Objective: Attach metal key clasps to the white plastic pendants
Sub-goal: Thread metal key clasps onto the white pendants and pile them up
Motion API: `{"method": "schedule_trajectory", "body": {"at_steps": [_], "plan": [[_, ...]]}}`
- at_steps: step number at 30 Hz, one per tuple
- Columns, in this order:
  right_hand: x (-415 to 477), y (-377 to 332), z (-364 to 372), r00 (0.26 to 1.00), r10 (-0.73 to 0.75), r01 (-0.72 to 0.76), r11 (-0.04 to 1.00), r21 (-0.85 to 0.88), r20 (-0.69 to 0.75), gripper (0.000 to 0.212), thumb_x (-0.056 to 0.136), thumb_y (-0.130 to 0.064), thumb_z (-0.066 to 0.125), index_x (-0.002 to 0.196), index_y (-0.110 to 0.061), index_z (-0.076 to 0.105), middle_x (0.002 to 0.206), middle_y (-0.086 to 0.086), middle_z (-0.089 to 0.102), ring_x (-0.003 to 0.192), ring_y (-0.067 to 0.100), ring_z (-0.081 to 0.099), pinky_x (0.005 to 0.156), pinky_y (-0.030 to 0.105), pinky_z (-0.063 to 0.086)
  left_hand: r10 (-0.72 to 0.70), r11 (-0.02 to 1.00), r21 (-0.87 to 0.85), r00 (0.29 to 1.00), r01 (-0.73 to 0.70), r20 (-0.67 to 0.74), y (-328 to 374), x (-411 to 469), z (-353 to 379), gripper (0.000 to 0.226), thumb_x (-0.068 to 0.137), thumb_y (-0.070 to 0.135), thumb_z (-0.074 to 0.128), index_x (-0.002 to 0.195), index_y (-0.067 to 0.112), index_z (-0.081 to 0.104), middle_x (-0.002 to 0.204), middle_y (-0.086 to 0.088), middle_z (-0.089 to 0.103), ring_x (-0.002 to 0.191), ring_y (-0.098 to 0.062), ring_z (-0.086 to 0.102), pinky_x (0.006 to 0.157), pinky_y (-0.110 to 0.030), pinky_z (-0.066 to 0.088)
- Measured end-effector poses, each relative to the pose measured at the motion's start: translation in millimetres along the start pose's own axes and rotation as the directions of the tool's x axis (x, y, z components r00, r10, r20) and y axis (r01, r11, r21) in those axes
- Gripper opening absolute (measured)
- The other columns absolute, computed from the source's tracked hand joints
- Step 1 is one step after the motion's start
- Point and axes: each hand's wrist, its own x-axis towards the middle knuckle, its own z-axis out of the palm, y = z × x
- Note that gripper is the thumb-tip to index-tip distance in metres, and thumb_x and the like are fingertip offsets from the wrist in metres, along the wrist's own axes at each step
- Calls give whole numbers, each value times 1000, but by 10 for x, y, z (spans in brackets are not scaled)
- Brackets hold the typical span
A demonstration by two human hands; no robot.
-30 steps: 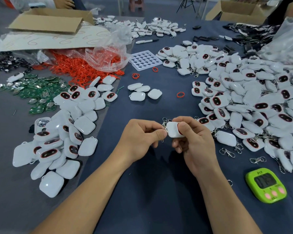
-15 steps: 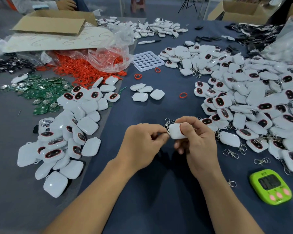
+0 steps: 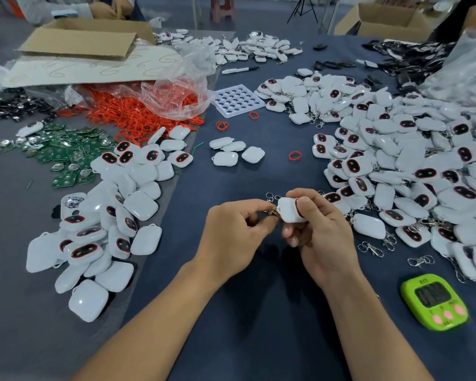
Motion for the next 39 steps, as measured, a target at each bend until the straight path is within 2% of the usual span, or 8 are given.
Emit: {"method": "schedule_trajectory", "body": {"at_steps": [3, 13, 20, 24, 29, 32, 36, 39], "plan": [[8, 3, 0, 1000, 9, -9, 1000, 10, -12, 30, 107, -5, 47, 94, -12, 73, 75, 12, 68, 49, 18, 56, 41, 25, 42, -5, 1000, 5, 999, 5, 43, 18, 11, -14, 22, 88, 36, 71, 105, 50, 72, 57, 6, 56, 51, -7, 46, 53, -14, 38], [12, 61, 42, 997, -57, 48, 988, -144, -57, 25, 108, -7, 52, 94, -15, 71, 79, 6, 73, 48, 19, 56, 40, 25, 43, -89, 989, -116, 995, 94, 50, 23, 39, -62, 20, 93, 22, 69, 75, 19, 76, 50, -3, 52, 50, -7, 44, 53, -21, 39], [-51, 100, 75, 981, -178, 146, 944, -294, -83, 14, 93, -20, 63, 87, -26, 73, 75, 9, 72, 48, 20, 57, 40, 27, 42, 145, 879, 460, 989, -126, -5, 16, -34, 0, 26, 93, 22, 61, 70, 18, 70, 53, 1, 52, 60, -21, 46, 61, -36, 41], [-73, 85, 85, 985, -172, 155, 943, -293, -33, 12, 92, -21, 64, 88, -26, 73, 76, 9, 72, 49, 20, 59, 42, 26, 44, 227, 797, 573, 974, -192, 10, -4, -9, -11, 24, 90, 20, 59, 70, 21, 72, 55, 4, 55, 60, -19, 47, 62, -36, 41], [-30, 44, 56, 991, -116, 104, 978, -179, -59, 21, 106, -3, 52, 96, -11, 69, 76, 6, 73, 48, 19, 56, 41, 25, 44, -6, 991, 135, 1000, 4, 16, -12, 32, -24, 13, 92, 29, 68, 79, 30, 73, 56, 11, 55, 56, -7, 48, 57, -15, 37], [-22, 19, 24, 998, -55, 52, 995, -86, -29, 22, 107, -5, 50, 98, -11, 69, 77, 8, 72, 49, 18, 56, 42, 25, 43, -78, 988, -124, 988, 95, 132, -18, 86, -62, 12, 90, 33, 69, 79, 33, 76, 53, 13, 54, 50, -4, 45, 54, -14, 37], [-13, 10, -8, 1000, -16, 16, 999, -49, -4, 23, 108, -7, 48, 100, -11, 69, 74, 7, 70, 48, 17, 55, 42, 23, 41, -53, 959, -253, 959, 127, 279, -6, 105, -81, 16, 89, 32, 66, 79, 28, 77, 54, 7, 51, 51, -12, 42, 53, -23, 37], [-15, 34, 6, 999, -44, 42, 995, -90, -14, 25, 108, -7, 49, 96, -14, 70, 74, 7, 69, 48, 16, 54, 41, 23, 39, -41, 968, -233, 975, 92, 217, 17, 61, -48, 19, 90, 27, 65, 75, 23, 75, 52, 12, 50, 50, -7, 38, 52, -18, 33]]}}
